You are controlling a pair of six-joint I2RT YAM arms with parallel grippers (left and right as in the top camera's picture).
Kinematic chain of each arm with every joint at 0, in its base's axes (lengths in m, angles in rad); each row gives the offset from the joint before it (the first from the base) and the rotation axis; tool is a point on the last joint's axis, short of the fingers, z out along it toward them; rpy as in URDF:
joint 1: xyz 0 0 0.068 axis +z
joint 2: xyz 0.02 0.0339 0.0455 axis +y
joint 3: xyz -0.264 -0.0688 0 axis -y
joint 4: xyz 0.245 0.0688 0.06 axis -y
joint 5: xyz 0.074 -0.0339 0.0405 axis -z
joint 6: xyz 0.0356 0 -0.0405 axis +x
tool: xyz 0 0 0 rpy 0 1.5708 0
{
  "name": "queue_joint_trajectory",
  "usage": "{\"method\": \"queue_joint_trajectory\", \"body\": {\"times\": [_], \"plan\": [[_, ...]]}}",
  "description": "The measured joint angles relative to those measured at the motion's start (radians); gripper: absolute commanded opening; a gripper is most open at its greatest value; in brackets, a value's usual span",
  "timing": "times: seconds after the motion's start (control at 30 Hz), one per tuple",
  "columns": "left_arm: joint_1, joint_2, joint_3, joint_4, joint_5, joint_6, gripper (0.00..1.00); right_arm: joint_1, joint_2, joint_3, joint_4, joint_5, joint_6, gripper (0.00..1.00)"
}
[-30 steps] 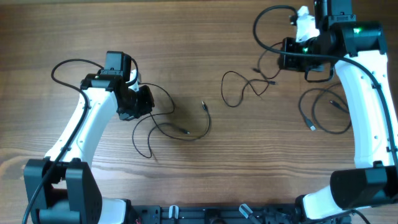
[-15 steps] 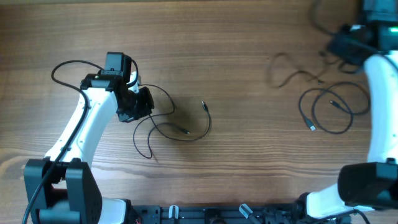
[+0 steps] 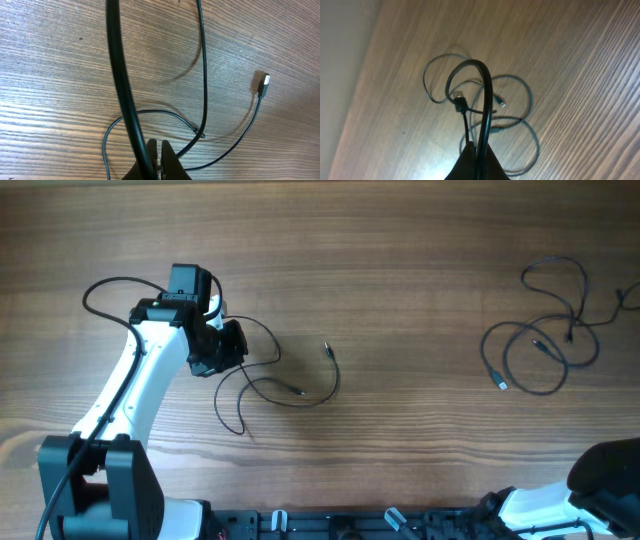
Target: Untangle cables
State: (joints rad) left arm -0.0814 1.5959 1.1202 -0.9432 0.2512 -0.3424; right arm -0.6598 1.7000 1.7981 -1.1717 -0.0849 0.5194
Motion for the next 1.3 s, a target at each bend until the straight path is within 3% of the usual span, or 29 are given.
{"method": "queue_joint_trajectory", "body": {"times": [0.03, 0.1, 0.17, 0.37, 0.73, 0.83, 1.1, 1.13, 1.17, 1.23, 1.3], "plan": [[0.0, 0.0, 0.0, 0.0, 0.0, 0.0, 0.04, 0.001, 0.0, -0.014, 0.002, 0.0, -0.002, 0.7], [0.0, 0.0, 0.0, 0.0, 0.0, 0.0, 0.04, 0.002, 0.0, -0.048, 0.005, 0.0, -0.005, 0.82], [0.0, 0.0, 0.0, -0.001, 0.0, 0.0, 0.04, 0.002, 0.0, -0.088, 0.01, 0.001, -0.008, 0.86], [0.0, 0.0, 0.0, -0.002, 0.0, 0.0, 0.04, 0.002, 0.0, -0.154, 0.042, -0.032, -0.046, 0.89], [0.0, 0.0, 0.0, 0.028, 0.009, 0.0, 0.04, 0.058, 0.0, -0.164, 0.056, -0.314, -0.22, 0.91], [0.0, 0.0, 0.0, 0.108, 0.08, 0.0, 0.04, 0.132, 0.0, -0.164, 0.04, -0.343, -0.269, 0.93], [-0.063, 0.0, -0.001, 0.364, 0.451, -0.003, 0.05, 0.367, 0.0, -0.164, -0.037, -0.364, -0.424, 0.94], [-0.084, 0.0, 0.0, 0.381, 0.478, -0.004, 0.2, 0.403, 0.0, -0.164, -0.043, -0.364, -0.443, 0.94], [-0.109, 0.0, 0.0, 0.386, 0.5, -0.002, 0.42, 0.441, 0.0, -0.164, -0.048, -0.363, -0.457, 0.94], [-0.151, 0.0, -0.001, 0.386, 0.519, 0.014, 0.77, 0.496, 0.0, -0.165, -0.048, -0.357, -0.473, 0.94], [-0.195, 0.0, 0.0, 0.372, 0.506, 0.029, 0.87, 0.56, 0.0, -0.165, -0.048, -0.342, -0.485, 0.95]]}}
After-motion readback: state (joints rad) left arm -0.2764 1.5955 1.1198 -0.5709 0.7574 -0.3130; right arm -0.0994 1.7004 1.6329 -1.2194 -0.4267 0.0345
